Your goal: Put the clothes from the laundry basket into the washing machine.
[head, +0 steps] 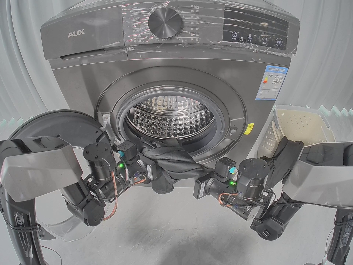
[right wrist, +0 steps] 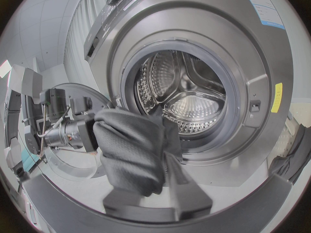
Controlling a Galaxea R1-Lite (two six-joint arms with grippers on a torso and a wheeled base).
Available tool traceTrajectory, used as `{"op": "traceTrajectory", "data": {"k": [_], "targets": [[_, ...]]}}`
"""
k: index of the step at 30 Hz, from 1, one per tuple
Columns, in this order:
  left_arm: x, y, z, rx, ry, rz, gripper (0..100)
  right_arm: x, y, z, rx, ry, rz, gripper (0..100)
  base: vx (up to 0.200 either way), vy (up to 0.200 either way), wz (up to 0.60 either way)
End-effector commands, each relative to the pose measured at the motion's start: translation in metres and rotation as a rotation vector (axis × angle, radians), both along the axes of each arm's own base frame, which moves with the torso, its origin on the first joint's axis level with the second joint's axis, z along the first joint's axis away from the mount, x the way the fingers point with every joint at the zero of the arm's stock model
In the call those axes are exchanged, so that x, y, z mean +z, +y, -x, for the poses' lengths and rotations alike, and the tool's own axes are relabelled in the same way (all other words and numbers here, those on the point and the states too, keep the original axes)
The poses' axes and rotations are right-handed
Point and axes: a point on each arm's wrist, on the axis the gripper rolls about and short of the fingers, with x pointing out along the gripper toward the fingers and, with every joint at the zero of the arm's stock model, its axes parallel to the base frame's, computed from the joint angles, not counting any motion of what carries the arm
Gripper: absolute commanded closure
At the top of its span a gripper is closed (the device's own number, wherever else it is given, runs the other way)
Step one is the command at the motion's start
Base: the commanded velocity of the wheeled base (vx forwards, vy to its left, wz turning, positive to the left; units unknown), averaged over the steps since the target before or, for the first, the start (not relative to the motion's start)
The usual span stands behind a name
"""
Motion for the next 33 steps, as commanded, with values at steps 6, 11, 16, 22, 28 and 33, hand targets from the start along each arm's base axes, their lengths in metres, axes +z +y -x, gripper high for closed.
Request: {"op": "traceTrajectory", "data": {"k": [6,11,16,22,28,33], "targets": [[0.009,0.003,0.008,-0.004,-0.011,0.005,100,-0.016,-0.015,0.015,-0.001,0.074,0.066,0,0.0,0.0,0.0],[0.016,0.005,0.018,-0.012,-0.012,0.007,100,-0.035,-0.04,0.045,0.012,0.189,0.173,0,0.0,0.0,0.0],[0.028,0.006,0.029,-0.018,-0.032,0.018,100,-0.042,-0.054,0.058,0.001,0.241,0.2,0,0.0,0.0,0.0],[0.042,0.017,0.059,-0.016,-0.019,0.031,100,-0.032,-0.06,0.06,-0.025,0.224,0.121,0,0.0,0.0,0.0],[0.048,0.023,0.08,-0.024,0.03,0.084,100,-0.021,-0.068,0.067,-0.061,0.218,0.094,0,0.0,0.0,0.0],[0.042,0.025,0.083,-0.02,0.054,0.072,100,-0.002,-0.079,0.07,-0.126,0.177,0.039,0,0.0,0.0,0.0]]}}
